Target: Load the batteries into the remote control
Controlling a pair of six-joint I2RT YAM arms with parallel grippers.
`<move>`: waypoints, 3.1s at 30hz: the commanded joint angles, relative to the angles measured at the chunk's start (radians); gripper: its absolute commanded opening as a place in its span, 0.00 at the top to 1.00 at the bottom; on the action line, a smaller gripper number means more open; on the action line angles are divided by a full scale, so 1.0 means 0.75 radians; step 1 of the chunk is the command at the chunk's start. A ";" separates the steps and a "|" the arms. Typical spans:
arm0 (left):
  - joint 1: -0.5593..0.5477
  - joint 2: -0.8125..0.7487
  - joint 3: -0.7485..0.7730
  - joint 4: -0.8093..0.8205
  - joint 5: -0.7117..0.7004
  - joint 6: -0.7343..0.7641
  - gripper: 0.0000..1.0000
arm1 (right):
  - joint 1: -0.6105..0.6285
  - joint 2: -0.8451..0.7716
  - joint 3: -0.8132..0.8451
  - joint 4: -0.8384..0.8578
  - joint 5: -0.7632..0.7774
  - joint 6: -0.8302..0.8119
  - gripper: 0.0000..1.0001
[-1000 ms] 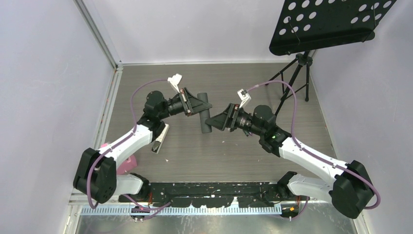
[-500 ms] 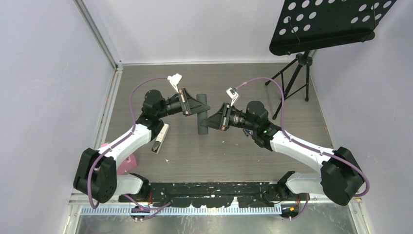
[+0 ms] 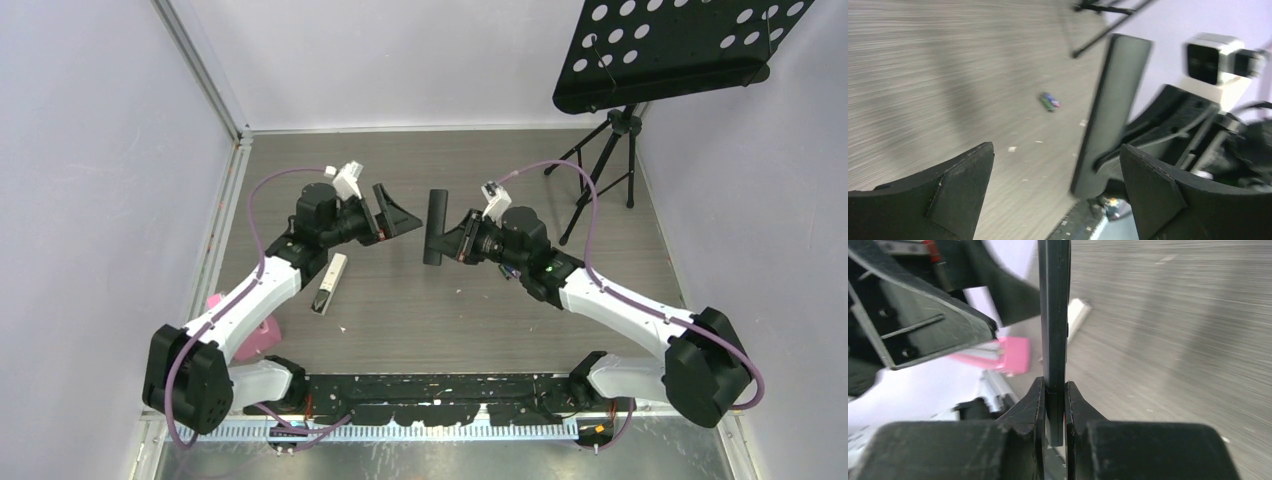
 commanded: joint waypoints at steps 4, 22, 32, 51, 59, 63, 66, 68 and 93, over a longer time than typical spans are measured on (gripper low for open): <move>0.096 -0.127 0.059 -0.599 -0.661 0.280 0.00 | -0.041 0.127 0.300 -0.787 0.725 -0.407 0.99; 0.118 -0.053 0.040 -0.902 -1.027 0.390 0.01 | -0.202 1.090 0.990 -1.219 1.339 -0.847 1.00; 0.145 0.010 0.060 -0.977 -1.074 0.357 0.00 | -0.205 1.200 1.085 -1.294 1.172 -0.809 0.78; 0.275 0.174 0.072 -0.927 -1.030 0.367 0.00 | -0.205 0.849 0.923 -1.228 0.808 -0.672 0.36; 0.274 0.196 -0.045 -0.779 -0.772 0.396 0.16 | -0.206 0.661 0.793 -1.192 0.636 -0.620 0.34; 0.272 0.245 -0.060 -0.772 -0.771 0.423 0.25 | -0.206 0.590 0.761 -1.181 0.608 -0.609 0.34; 0.264 0.307 -0.032 -0.771 -0.767 0.442 0.33 | -0.206 0.547 0.741 -1.172 0.598 -0.599 0.34; 0.247 0.340 -0.022 -0.757 -0.772 0.450 0.40 | -0.206 0.522 0.732 -1.171 0.592 -0.588 0.34; 0.005 0.244 0.167 -0.477 0.182 0.218 1.00 | -0.205 0.084 0.161 -0.254 0.003 0.316 0.23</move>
